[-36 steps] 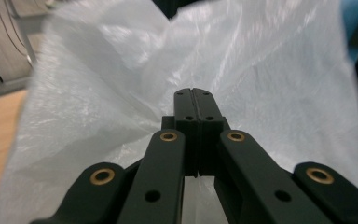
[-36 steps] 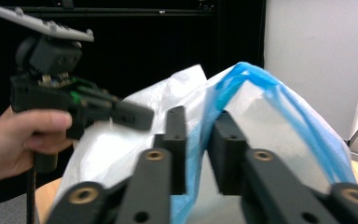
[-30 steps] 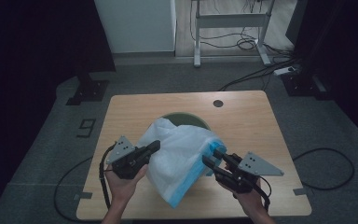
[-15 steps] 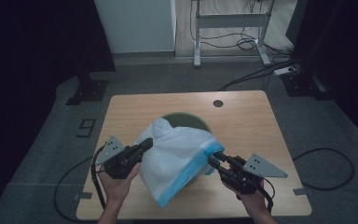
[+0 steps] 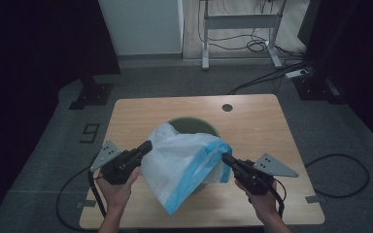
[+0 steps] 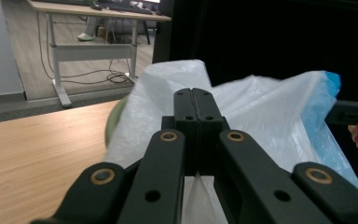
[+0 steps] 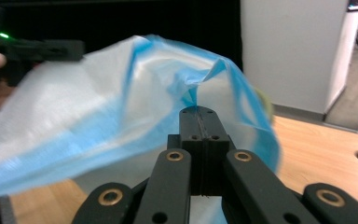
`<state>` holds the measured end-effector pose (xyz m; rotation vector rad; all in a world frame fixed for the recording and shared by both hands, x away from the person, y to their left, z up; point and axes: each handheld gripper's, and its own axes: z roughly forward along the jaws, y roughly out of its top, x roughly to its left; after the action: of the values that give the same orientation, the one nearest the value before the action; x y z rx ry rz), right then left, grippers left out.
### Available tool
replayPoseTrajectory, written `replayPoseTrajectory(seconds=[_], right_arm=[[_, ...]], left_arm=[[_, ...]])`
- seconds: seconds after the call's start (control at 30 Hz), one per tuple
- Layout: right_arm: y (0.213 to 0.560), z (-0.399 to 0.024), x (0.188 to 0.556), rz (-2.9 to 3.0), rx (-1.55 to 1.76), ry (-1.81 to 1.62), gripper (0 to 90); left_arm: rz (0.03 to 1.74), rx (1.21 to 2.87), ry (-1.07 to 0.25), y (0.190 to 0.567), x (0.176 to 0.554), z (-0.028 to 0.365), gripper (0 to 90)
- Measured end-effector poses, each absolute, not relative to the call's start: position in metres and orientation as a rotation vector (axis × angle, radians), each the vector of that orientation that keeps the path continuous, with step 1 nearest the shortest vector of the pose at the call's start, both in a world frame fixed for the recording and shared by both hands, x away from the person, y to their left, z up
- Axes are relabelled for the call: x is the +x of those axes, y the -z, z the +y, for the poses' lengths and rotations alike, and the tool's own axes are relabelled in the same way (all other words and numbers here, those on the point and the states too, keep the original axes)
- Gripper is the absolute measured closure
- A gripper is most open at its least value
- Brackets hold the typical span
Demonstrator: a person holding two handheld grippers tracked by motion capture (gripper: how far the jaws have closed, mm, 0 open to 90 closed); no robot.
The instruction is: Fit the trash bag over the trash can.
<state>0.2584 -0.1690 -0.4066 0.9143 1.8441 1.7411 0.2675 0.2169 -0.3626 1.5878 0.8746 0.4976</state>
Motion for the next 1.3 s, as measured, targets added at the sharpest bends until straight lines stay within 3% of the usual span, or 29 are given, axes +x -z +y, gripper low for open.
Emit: replayPoseTrajectory(seconds=[0.47, 0.73, 0.97, 1.07, 1.1, 1.13, 1.17, 1.23, 1.3], right_arm=[[0.409, -0.194, 0.262, 1.797, 0.987, -1.705, 89.1], [0.397, -0.184, 0.259, 1.809, 0.922, -1.717, 89.1], [0.398, -0.183, 0.258, 1.813, 0.927, -1.726, 89.1], [0.398, -0.183, 0.257, 1.814, 0.921, -1.732, 89.1], [0.398, -0.182, 0.257, 1.814, 0.919, -1.733, 89.1], [0.398, -0.182, 0.256, 1.813, 0.917, -1.735, 89.1], [0.398, -0.182, 0.256, 1.813, 0.917, -1.735, 89.1], [0.398, -0.182, 0.256, 1.814, 0.917, -1.734, 89.1], [0.398, -0.182, 0.257, 1.815, 0.920, -1.732, 89.1]], left_arm=[[0.851, 1.584, -0.494, 0.364, 0.258, 0.223, 88.1], [0.810, 1.688, -0.551, 0.345, 0.258, 0.194, 51.0], [0.801, 1.779, -0.468, 0.348, 0.273, 0.174, 35.5], [0.810, 1.805, -0.487, 0.353, 0.276, 0.168, 40.8], [0.814, 1.808, -0.502, 0.355, 0.275, 0.167, 47.9], [0.816, 1.809, -0.507, 0.356, 0.276, 0.166, 65.1], [0.817, 1.804, -0.499, 0.356, 0.276, 0.167, 65.1], [0.815, 1.804, -0.459, 0.357, 0.279, 0.169, 79.8], [0.816, 1.805, -0.469, 0.357, 0.281, 0.171, 88.6]])
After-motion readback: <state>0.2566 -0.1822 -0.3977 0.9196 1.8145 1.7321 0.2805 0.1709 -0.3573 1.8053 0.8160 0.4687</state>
